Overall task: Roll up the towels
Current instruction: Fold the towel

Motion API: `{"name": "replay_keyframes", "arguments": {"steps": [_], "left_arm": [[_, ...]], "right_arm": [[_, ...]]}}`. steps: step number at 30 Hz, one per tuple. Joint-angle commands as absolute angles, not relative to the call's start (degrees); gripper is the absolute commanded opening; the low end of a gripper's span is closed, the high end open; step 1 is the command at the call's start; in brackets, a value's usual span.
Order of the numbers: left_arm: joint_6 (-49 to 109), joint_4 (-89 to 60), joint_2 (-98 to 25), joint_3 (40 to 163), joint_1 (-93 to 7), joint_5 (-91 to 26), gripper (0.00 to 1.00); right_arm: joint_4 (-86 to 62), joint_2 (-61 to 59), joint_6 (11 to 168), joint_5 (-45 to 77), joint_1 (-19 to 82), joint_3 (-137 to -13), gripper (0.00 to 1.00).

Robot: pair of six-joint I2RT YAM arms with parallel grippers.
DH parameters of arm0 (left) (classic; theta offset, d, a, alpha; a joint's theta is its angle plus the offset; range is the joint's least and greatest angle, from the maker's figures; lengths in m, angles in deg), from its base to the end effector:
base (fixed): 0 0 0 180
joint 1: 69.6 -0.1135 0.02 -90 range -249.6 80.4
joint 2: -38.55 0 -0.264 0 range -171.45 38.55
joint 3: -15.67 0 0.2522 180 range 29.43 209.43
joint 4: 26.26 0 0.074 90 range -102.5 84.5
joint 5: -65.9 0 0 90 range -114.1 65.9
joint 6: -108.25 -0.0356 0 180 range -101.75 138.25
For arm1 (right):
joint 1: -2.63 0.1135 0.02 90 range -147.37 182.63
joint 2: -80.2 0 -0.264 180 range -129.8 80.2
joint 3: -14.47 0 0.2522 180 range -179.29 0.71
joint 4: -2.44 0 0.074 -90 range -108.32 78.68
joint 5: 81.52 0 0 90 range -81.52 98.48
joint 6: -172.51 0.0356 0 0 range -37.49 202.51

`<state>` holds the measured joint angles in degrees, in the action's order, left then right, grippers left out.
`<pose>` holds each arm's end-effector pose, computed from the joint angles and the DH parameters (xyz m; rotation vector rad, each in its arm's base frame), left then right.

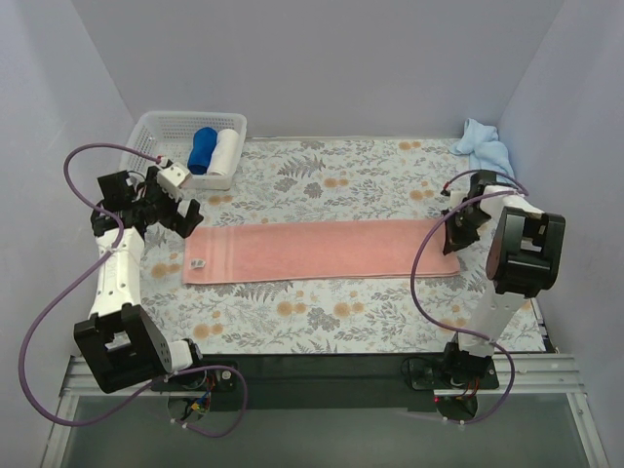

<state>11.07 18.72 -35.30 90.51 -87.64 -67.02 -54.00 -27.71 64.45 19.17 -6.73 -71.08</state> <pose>0.2649 0.0608 0.3019 0.1530 2.1631 -0.6223 0.3519 -0.0513 0.1619 -0.2466 2.8912 0.1963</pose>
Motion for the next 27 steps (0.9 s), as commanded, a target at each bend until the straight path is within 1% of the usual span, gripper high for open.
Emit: {"name": "replay_keyframes", "arguments": {"steps": [1,6,8,11,13,14,20,27], "left_arm": [[10.4,19.0,-32.9,89.5,-87.7,-67.3,0.98],[13.3,20.0,-35.8,91.0,-87.8,-64.6,0.98],[13.7,21.8,-36.9,92.4,-87.7,-65.1,0.98],[14.6,22.9,-38.6,93.0,-87.8,-65.9,0.98],[15.3,22.9,-39.6,93.4,-87.8,-65.8,0.98],[16.4,23.0,-39.9,93.5,-87.8,-65.6,0.98],[17.9,27.5,-45.0,97.3,-87.9,-65.0,0.98],[21.7,27.1,-46.4,97.1,-87.7,-64.3,0.98]], "right_arm": [[-56.1,-24.6,60.5,16.1,-11.2,-71.4,0.01],[-61.3,-26.2,56.1,15.2,-18.3,-79.8,0.01],[-64.3,-26.4,54.5,16.6,-18.6,-83.1,0.01],[-67.5,-25.2,53.9,20.8,-17.9,-84.8,0.01],[-69.7,-24.1,54.0,23.4,-16.4,-86.3,0.01],[-71.2,-23.7,54.5,26.5,-15.9,-86.6,0.01],[-73.0,-20.3,57.5,35.4,-8.5,-84.6,0.01],[-71.4,-22.7,62.1,43.4,0.7,-83.7,0.01]]}}
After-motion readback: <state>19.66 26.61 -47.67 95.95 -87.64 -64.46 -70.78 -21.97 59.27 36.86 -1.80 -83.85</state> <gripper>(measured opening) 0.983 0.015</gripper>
